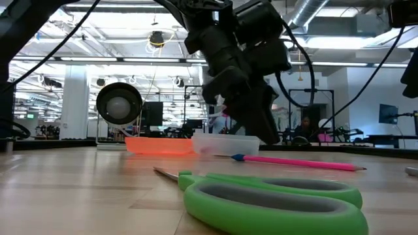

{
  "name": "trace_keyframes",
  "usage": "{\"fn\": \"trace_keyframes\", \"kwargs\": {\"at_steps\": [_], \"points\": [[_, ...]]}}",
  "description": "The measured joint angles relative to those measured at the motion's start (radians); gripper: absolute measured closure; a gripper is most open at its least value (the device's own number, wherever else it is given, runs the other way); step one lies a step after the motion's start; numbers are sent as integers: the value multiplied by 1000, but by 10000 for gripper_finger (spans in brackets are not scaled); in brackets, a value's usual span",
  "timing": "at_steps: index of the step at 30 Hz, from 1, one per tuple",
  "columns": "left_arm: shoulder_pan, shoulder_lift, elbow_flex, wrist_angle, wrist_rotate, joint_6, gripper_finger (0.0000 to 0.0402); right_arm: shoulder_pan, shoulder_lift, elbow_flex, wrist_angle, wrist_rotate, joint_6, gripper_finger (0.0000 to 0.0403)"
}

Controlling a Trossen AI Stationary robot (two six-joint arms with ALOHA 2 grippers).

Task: Pick & place school supplies into a supply box
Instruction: Put the pink pencil into the orange supply box

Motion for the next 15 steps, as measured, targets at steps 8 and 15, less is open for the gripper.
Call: {"fn": "trace_keyframes", "kwargs": {"at_steps": [8,15], "points": [[15,0,3,-53,-1,62,260,0,0,0,2,0,0,274],[17,10,3,-58,-1,80,260,0,0,0,1,0,-1,274]]}}
